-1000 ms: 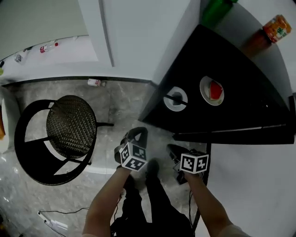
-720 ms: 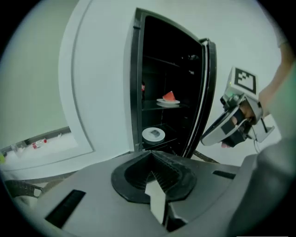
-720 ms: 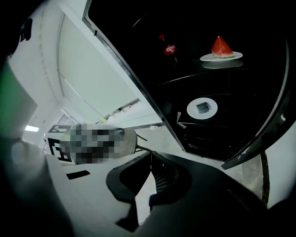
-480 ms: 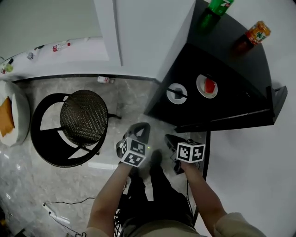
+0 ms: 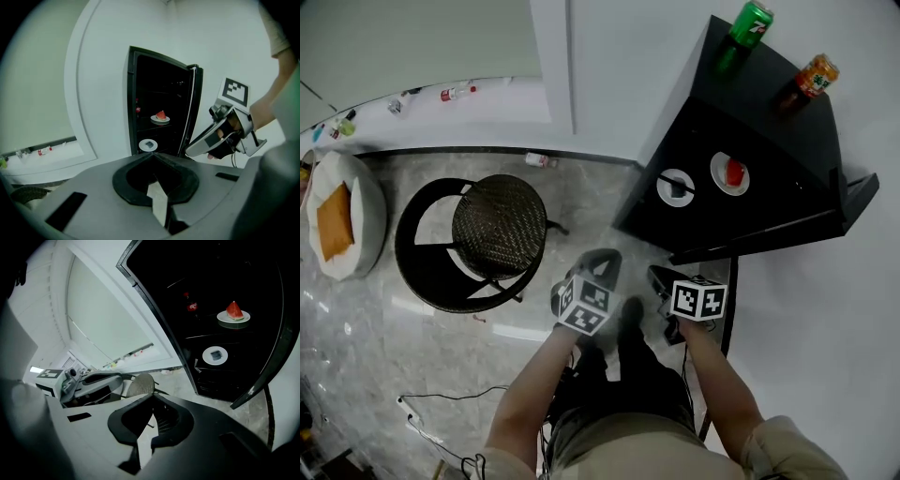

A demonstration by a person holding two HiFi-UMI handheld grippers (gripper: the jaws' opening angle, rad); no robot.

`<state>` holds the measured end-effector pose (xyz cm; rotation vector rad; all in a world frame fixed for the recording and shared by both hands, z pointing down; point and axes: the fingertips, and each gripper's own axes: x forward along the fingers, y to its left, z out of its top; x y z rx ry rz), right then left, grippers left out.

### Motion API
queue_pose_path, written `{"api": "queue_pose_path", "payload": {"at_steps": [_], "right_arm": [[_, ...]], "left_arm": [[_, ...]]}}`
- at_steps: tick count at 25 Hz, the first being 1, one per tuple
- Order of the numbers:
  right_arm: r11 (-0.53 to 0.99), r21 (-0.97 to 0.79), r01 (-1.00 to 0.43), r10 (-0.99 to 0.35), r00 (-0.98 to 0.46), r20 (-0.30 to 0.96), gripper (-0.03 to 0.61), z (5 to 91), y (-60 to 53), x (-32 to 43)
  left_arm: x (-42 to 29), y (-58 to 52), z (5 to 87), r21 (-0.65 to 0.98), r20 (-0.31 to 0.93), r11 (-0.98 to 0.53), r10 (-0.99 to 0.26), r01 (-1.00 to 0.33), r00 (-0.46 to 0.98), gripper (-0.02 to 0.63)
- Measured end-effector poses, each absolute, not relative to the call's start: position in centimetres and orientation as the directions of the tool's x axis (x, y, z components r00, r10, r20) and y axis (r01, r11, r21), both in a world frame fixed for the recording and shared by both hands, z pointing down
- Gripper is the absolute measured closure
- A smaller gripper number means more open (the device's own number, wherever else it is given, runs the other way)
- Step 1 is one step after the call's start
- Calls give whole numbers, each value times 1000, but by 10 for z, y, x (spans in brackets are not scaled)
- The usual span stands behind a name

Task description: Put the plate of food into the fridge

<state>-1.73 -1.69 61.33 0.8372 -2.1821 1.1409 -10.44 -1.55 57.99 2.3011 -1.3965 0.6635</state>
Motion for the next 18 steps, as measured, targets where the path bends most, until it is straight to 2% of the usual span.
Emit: {"api": "queue_pose_path", "payload": {"at_steps": [5,18], "right_arm": [[469,-514,-718,-287,-674,680,557,589,-9,-23],[488,-484,-726,-362,-673,645,557,537,7,-27]], "left_arm": [[-118,-2,555,77,544,-405,-749,-911,379,604],[-129,20,504,92,473,-419,-780,-903,410,604]]}}
